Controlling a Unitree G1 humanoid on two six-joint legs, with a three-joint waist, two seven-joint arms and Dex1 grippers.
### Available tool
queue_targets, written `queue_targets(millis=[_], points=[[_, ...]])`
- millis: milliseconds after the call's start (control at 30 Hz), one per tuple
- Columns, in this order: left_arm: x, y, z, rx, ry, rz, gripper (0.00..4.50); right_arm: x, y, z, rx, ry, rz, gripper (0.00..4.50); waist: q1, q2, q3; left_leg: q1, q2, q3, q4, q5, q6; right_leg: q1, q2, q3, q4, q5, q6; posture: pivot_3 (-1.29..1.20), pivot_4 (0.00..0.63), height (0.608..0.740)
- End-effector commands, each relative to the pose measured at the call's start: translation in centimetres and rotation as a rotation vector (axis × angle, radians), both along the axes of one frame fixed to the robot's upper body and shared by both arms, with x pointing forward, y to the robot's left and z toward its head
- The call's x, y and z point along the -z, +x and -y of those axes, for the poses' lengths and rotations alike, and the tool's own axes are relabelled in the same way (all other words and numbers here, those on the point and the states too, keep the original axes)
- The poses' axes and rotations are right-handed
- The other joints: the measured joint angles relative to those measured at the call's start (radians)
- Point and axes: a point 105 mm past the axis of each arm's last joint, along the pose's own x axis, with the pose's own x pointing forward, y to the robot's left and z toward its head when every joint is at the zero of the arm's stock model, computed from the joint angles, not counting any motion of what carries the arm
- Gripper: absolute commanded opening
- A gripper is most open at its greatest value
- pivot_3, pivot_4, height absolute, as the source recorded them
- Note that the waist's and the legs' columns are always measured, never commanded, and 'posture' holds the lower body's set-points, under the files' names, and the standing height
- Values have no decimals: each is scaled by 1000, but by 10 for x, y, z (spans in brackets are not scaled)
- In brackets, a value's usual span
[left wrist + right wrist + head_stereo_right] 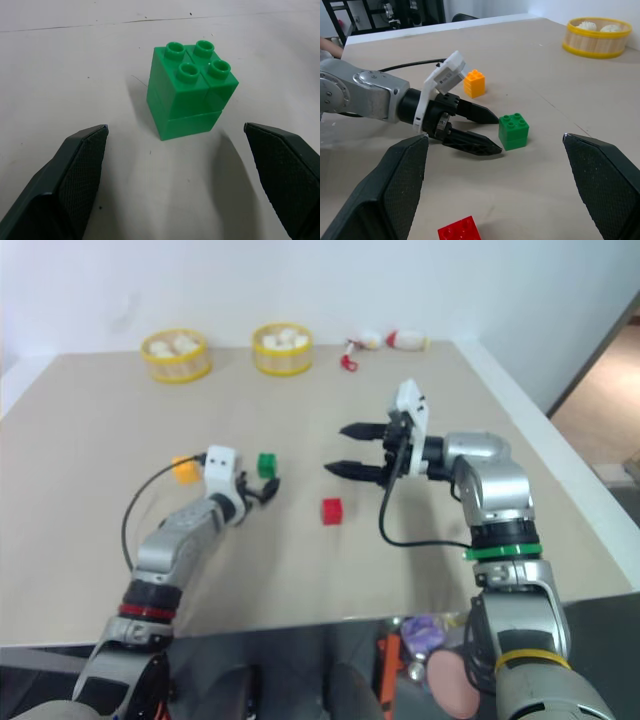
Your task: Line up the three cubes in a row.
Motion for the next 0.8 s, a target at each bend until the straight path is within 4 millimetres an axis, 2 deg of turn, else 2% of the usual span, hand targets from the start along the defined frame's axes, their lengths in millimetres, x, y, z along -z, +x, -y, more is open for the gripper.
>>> queue_targets(millis=[33, 367, 467, 633, 700, 800], points=[[-3, 7, 14, 28, 13, 9, 4500, -10, -4, -2, -13, 19, 47, 4471, 1, 0, 0, 0, 0, 0, 1, 0, 1, 0, 0, 0, 0, 1, 1, 0, 150, 740], [-11, 15, 37, 66, 19, 24, 4500, -10, -2, -4, -11, 25, 50, 4471, 1, 0, 0, -3, -1, 0, 3, 3, 4, -1, -1, 0, -1, 4, 2, 0, 150, 740], [-11, 15, 39, 67, 19, 25, 3688, -9, -1, -4, -7, 24, 52, 4500, 1, 0, 0, -4, -1, 0, 1, 3, 4, -2, -1, 0, -1, 4, 3, 0, 150, 740], [-8, 16, 33, 47, 36, 18, 1873, -8, 2, -3, 5, 25, 55, 4500, 0, 0, 0, -4, -2, 0, 1, 2, 3, -2, -2, 0, -2, 3, 4, 0, 150, 740], [-8, 18, 30, 36, 42, 17, 1306, -8, 3, -3, 7, 26, 55, 4500, 0, 0, 0, -4, -2, 0, 1, 2, 4, -2, -2, 0, -2, 3, 4, 0, 150, 740], [-9, 19, 27, 27, 45, 16, 1311, -7, 4, -4, 8, 24, 56, 4500, 0, 0, 0, -4, -2, 0, 1, 2, 4, -2, -2, 0, -2, 3, 4, 0, 150, 740]])
